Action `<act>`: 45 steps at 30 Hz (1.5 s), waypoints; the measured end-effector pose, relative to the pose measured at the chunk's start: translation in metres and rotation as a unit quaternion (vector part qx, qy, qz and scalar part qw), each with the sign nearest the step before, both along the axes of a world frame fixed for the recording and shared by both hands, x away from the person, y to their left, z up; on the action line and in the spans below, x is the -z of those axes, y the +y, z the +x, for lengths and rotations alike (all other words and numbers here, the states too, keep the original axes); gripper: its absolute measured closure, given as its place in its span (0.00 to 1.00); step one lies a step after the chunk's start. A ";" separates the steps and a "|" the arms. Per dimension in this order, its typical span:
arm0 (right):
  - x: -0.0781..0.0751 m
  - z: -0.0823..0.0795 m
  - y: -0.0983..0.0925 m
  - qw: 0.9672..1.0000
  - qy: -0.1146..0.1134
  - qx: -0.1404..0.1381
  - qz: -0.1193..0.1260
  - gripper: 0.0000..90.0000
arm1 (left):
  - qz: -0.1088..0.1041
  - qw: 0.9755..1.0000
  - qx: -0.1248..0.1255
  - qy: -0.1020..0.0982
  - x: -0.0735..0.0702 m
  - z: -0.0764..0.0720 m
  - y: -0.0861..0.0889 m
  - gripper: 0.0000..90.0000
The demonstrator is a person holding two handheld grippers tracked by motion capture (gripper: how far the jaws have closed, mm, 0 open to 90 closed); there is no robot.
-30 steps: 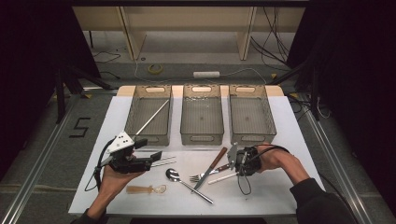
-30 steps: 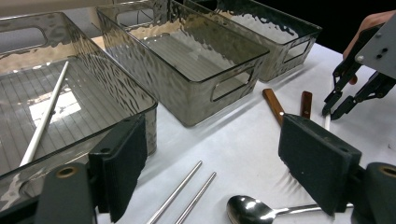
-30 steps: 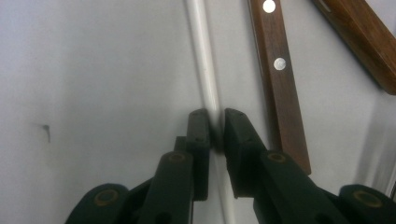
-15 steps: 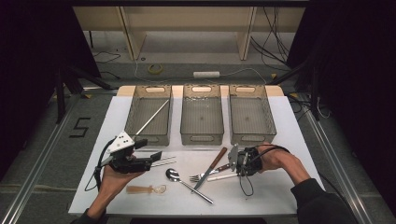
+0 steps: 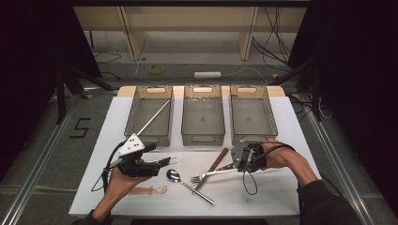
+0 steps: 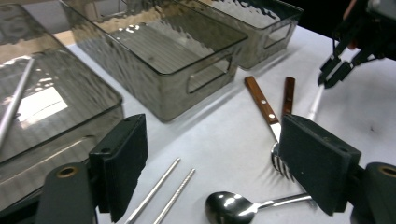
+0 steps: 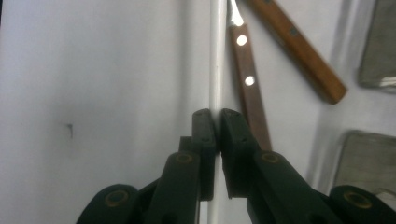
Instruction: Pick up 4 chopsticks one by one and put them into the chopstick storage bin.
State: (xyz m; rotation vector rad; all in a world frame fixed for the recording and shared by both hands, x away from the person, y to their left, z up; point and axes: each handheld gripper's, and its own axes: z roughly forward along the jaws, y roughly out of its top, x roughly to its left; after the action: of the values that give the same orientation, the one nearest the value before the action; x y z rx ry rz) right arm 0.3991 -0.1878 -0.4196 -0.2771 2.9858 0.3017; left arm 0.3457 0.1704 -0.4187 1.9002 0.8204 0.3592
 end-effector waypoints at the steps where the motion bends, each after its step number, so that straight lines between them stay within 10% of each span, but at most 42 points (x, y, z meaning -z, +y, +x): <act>1: -0.002 0.000 0.001 1.000 -0.002 0.000 0.003 0.95 | 0.000 1.000 0.007 -0.002 0.000 -0.001 -0.003 0.26; 24: -0.025 0.000 0.047 0.999 -0.034 -0.035 0.025 0.95 | 0.074 0.991 0.108 -0.012 0.011 -0.005 -0.066 0.31; 34: -0.029 -0.004 0.066 0.998 -0.038 -0.049 0.031 0.95 | 0.104 0.984 0.146 -0.021 0.010 -0.007 -0.071 0.59; 45: -0.032 -0.007 0.073 0.997 -0.040 -0.062 0.036 0.95 | 0.123 0.978 0.167 -0.010 0.012 -0.006 -0.079 0.70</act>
State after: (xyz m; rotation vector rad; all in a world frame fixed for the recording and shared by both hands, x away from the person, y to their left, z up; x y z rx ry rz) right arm 0.3922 -0.1149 -0.3875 -0.4557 2.8784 0.3993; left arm 0.3395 0.0916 -0.4304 2.2179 0.4441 0.2810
